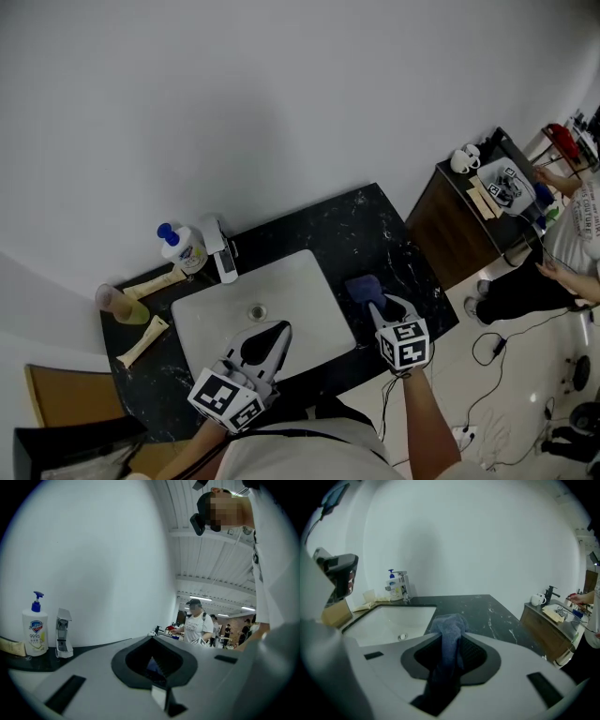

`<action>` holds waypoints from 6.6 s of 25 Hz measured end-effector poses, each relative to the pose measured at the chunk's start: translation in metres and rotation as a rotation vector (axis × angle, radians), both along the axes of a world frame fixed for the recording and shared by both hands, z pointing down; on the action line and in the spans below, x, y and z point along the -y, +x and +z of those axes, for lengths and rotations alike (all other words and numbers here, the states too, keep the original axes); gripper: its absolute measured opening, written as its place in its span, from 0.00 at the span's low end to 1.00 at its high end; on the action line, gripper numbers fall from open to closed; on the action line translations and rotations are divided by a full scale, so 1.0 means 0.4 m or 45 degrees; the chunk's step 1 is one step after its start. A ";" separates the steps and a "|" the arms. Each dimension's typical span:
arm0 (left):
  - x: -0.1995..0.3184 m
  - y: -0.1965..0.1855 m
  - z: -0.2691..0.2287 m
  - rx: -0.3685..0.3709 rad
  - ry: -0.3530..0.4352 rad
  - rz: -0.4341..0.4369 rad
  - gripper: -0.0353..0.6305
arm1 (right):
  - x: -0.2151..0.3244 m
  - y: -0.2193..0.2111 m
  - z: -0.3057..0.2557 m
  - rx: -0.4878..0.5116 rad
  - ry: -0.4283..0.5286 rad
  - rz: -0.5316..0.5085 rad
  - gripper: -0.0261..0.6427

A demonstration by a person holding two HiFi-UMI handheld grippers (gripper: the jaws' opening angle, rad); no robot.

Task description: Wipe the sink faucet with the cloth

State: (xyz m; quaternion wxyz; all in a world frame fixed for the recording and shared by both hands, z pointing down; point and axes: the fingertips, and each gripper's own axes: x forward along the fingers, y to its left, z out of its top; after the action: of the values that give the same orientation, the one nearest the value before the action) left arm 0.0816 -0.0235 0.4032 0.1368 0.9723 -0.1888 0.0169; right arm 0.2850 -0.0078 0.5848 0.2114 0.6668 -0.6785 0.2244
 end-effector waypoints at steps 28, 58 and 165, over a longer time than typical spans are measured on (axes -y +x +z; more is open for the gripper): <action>0.087 -0.467 -0.023 -0.010 0.028 -0.669 0.06 | 0.462 -0.639 -0.485 0.155 0.557 -0.841 0.21; 0.106 -0.458 -0.006 -0.001 0.000 -0.675 0.06 | 0.535 -0.731 -0.393 -0.106 0.231 -1.220 0.21; 0.082 -0.453 0.008 -0.010 -0.007 -0.630 0.06 | 0.503 -0.615 -0.475 0.149 0.523 -0.927 0.21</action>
State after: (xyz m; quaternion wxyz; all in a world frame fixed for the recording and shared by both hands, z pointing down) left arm -0.0997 -0.0565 0.4065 0.1400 0.8962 -0.4205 -0.0204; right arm 0.0389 -0.2088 0.3950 0.1006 0.3978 -0.9114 0.0327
